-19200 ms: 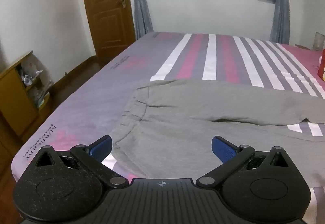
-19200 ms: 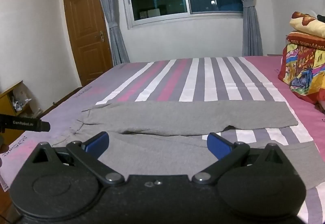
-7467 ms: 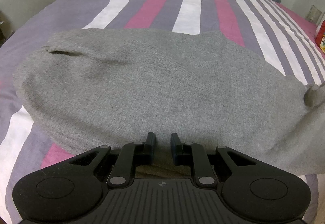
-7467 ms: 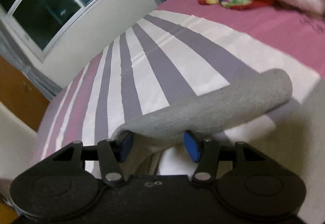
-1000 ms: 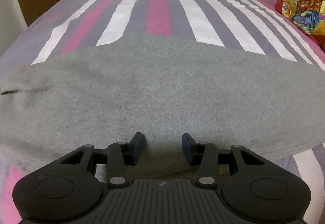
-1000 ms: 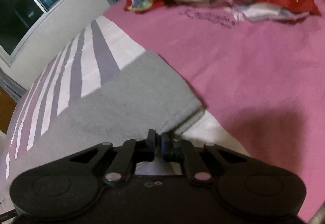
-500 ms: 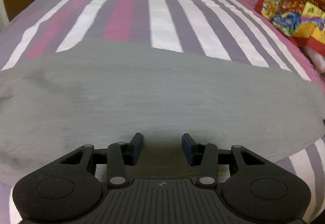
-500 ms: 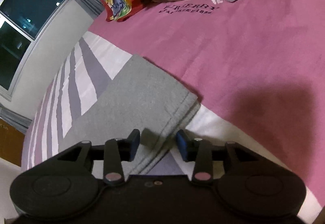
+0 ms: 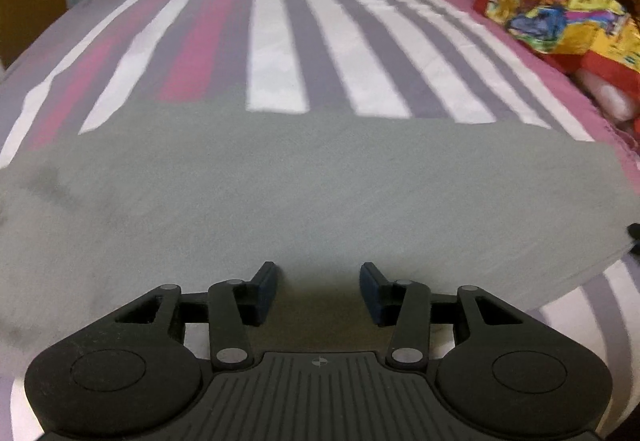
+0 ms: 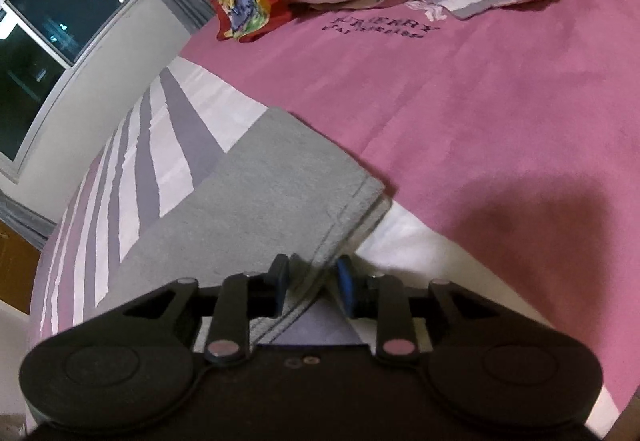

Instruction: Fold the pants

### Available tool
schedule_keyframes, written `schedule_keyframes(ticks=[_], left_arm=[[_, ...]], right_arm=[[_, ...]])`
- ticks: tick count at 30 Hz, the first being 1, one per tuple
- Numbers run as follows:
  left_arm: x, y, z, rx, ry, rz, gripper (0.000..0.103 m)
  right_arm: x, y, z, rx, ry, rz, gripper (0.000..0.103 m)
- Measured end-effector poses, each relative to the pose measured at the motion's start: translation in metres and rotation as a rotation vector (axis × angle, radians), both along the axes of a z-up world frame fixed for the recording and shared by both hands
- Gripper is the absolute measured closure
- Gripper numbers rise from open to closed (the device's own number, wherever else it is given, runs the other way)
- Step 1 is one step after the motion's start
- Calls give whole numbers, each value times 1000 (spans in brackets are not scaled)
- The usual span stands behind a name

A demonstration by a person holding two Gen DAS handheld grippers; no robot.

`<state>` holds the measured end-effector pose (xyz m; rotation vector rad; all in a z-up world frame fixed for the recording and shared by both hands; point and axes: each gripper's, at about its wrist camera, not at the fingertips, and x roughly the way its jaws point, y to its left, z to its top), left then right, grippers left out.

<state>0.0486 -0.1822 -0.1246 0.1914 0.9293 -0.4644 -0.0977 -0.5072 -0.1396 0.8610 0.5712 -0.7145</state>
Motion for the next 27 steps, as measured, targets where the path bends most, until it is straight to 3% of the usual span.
schedule_keyframes(ticks=[9, 14, 18, 20, 22, 25, 27], left_arm=[[0, -49, -11, 3, 42, -12, 58], [-6, -67, -21, 60, 29, -29, 57], [-8, -68, -23, 65, 17, -29, 57], [-9, -68, -22, 67, 13, -33, 57], [-10, -68, -22, 72, 8, -38, 57], [-8, -66, -19, 66, 19, -39, 57], [-7, -62, -16, 58, 27, -30, 57]], right_arm=[[6, -5, -6, 43, -7, -16, 76], [8, -5, -7, 35, -44, -27, 90], [7, -7, -14, 29, -46, -37, 91], [7, -9, -14, 53, -76, -55, 82], [11, -9, -13, 56, -82, -61, 79], [15, -5, -8, 25, -65, -60, 91], [15, -2, -3, 5, -70, -62, 92]])
